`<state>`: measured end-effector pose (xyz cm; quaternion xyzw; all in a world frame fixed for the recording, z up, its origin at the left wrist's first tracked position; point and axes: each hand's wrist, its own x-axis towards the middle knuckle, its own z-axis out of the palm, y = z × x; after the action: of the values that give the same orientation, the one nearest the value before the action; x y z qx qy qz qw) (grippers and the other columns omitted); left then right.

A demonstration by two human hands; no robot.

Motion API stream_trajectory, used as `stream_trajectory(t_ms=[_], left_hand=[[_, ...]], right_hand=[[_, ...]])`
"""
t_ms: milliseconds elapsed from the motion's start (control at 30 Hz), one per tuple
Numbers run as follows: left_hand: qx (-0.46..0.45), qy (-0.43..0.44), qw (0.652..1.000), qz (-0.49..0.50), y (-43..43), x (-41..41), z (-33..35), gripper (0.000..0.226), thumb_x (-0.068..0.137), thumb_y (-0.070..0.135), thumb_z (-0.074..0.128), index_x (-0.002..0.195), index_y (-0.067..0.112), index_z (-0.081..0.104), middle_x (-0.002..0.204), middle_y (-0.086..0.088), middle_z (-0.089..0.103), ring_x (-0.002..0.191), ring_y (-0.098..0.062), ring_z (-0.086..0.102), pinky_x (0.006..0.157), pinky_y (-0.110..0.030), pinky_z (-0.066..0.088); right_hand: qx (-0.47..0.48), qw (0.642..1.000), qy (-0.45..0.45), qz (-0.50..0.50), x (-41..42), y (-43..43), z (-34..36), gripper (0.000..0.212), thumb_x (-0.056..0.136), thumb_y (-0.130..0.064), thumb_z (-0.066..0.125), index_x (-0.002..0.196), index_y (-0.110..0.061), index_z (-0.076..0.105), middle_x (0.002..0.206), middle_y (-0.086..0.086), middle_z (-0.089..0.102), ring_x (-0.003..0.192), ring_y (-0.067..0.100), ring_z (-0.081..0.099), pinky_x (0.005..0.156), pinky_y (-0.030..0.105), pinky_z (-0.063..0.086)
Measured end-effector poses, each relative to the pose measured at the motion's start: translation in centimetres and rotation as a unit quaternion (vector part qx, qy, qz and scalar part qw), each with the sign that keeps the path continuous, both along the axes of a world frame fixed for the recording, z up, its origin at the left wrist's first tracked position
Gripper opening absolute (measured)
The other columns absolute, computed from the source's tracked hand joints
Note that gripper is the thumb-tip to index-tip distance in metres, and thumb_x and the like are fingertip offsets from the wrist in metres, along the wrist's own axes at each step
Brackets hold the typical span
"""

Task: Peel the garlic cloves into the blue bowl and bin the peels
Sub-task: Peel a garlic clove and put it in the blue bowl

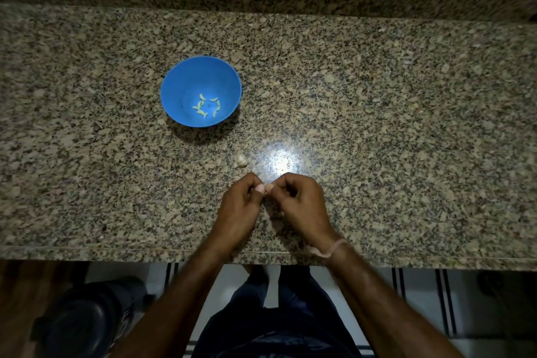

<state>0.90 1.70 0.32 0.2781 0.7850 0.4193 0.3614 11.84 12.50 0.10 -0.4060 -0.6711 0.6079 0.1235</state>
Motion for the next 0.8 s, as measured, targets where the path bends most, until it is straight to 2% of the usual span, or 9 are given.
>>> stream_trajectory(t_ms=[100,167,267,400,467,533,600,733,800], left_hand=[[0.031,0.203,0.976,-0.073,0.0,0.1,0.0,0.021,0.105,0.008,0.049,0.087,0.018,0.044,0.084,0.003,0.045,0.072,-0.014,0.043,0.059,-0.028,0.033],[0.042,0.234,0.967,-0.089,0.1,-0.1,-0.1,0.021,0.104,0.005,0.049,0.088,0.018,0.044,0.086,0.003,0.043,0.074,-0.017,0.044,0.059,-0.028,0.033],[0.034,0.005,0.999,-0.010,0.2,-0.2,0.0,0.019,0.106,0.013,0.049,0.087,0.013,0.049,0.076,0.006,0.050,0.067,-0.010,0.045,0.058,-0.022,0.034],[0.007,-0.336,0.935,0.110,0.5,-0.3,0.5,0.017,0.101,0.014,0.051,0.084,0.015,0.052,0.068,0.001,0.044,0.060,-0.012,0.040,0.056,-0.028,0.031],[-0.007,-0.201,0.977,0.070,0.4,-0.1,0.6,0.022,0.106,0.015,0.046,0.085,0.013,0.049,0.073,0.002,0.046,0.062,-0.011,0.041,0.056,-0.026,0.032],[-0.009,0.070,0.997,-0.015,0.1,0.0,0.5,0.021,0.109,0.017,0.043,0.088,0.013,0.046,0.082,0.003,0.049,0.068,-0.009,0.043,0.057,-0.020,0.032],[-0.007,0.170,0.984,-0.049,-0.1,0.2,0.0,0.020,0.108,0.016,0.042,0.089,0.016,0.046,0.083,0.003,0.049,0.070,-0.009,0.044,0.057,-0.020,0.032],[-0.036,-0.284,0.951,0.116,1.1,-0.1,0.2,0.020,0.106,0.011,0.044,0.088,0.012,0.053,0.069,-0.001,0.047,0.057,-0.011,0.041,0.052,-0.025,0.033],[-0.028,-0.396,0.903,0.163,1.1,-0.2,0.4,0.019,0.105,0.006,0.043,0.092,0.009,0.057,0.069,-0.002,0.048,0.055,-0.011,0.044,0.050,-0.024,0.037]], right_hand=[[-0.368,0.927,-0.008,-0.071,-0.3,0.4,0.7,0.015,0.096,-0.009,0.070,0.092,0.004,0.076,0.076,0.012,0.070,0.063,0.019,0.062,0.062,0.027,0.055],[-0.420,0.903,-0.013,-0.088,-0.2,0.3,0.6,0.015,0.097,-0.009,0.069,0.095,0.002,0.078,0.078,0.008,0.070,0.065,0.016,0.062,0.065,0.026,0.055],[-0.095,0.995,0.022,-0.037,0.3,-0.4,-0.1,0.012,0.096,-0.015,0.073,0.089,-0.006,0.076,0.079,0.003,0.074,0.071,0.020,0.069,0.066,0.031,0.058],[0.214,0.973,0.037,0.074,0.1,-0.4,-0.4,0.009,0.096,-0.016,0.073,0.087,-0.014,0.075,0.079,-0.005,0.071,0.073,0.011,0.068,0.066,0.029,0.056],[0.090,0.995,0.019,0.044,0.0,-0.4,-0.2,0.011,0.096,-0.016,0.074,0.085,-0.012,0.075,0.079,-0.001,0.074,0.073,0.016,0.069,0.069,0.031,0.058],[-0.221,0.974,0.035,-0.045,-0.2,-0.4,0.2,0.016,0.096,-0.014,0.074,0.082,-0.006,0.073,0.078,0.009,0.071,0.071,0.024,0.064,0.069,0.035,0.055],[-0.281,0.957,0.032,-0.069,-0.3,-0.5,0.2,0.017,0.096,-0.013,0.074,0.082,-0.003,0.072,0.077,0.012,0.069,0.070,0.026,0.062,0.069,0.037,0.054],[0.169,0.985,0.009,0.034,0.1,-0.7,-0.5,0.011,0.095,-0.011,0.072,0.085,-0.014,0.073,0.078,-0.006,0.071,0.074,0.011,0.067,0.067,0.027,0.054],[0.202,0.978,0.024,0.047,-0.1,-0.8,-0.6,0.012,0.095,-0.006,0.070,0.087,-0.014,0.073,0.080,-0.007,0.070,0.076,0.009,0.066,0.067,0.027,0.054]])
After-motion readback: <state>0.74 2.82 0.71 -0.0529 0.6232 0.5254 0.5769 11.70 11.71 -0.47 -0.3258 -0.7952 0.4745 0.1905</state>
